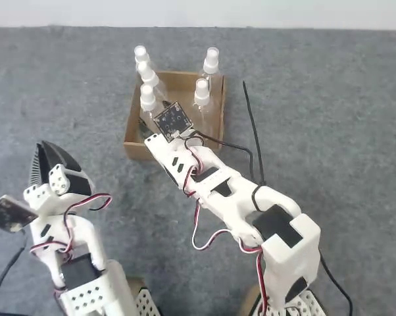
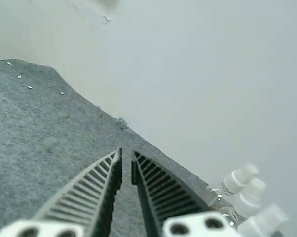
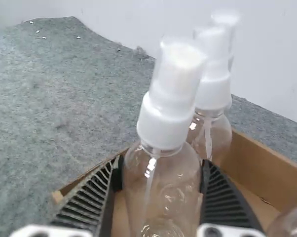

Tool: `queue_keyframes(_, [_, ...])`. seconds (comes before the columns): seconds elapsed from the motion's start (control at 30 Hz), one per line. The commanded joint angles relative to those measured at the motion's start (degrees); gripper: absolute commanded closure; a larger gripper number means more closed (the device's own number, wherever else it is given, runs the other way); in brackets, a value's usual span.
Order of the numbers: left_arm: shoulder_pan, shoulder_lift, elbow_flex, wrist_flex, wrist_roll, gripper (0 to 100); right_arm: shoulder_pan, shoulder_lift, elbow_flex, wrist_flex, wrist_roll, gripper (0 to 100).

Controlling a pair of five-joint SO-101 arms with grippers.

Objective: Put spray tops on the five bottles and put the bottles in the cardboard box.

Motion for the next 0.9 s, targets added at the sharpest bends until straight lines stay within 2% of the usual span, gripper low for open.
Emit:
queue_keyframes(0.0, [0.09,-1.14,-0.48,-1.49,0.53,97,-0.4,-2.77,-0.88,3.65,-0.79,77.3])
queue_keyframes(0.13, [0.09,-1.14,-0.48,-1.49,0.53,97,-0.4,-4.97,-0.88,7.78,-0.88,74.4])
queue_keyframes(0.5, [0.09,-1.14,-0.48,-1.49,0.53,97,-0.75,-7.78,0.7,9.1,-0.88,74.4])
queue_keyframes(0.87, [0.18,-1.14,-0.48,-1.49,0.53,97,-0.75,-17.36,2.29,22.81,-0.88,74.5])
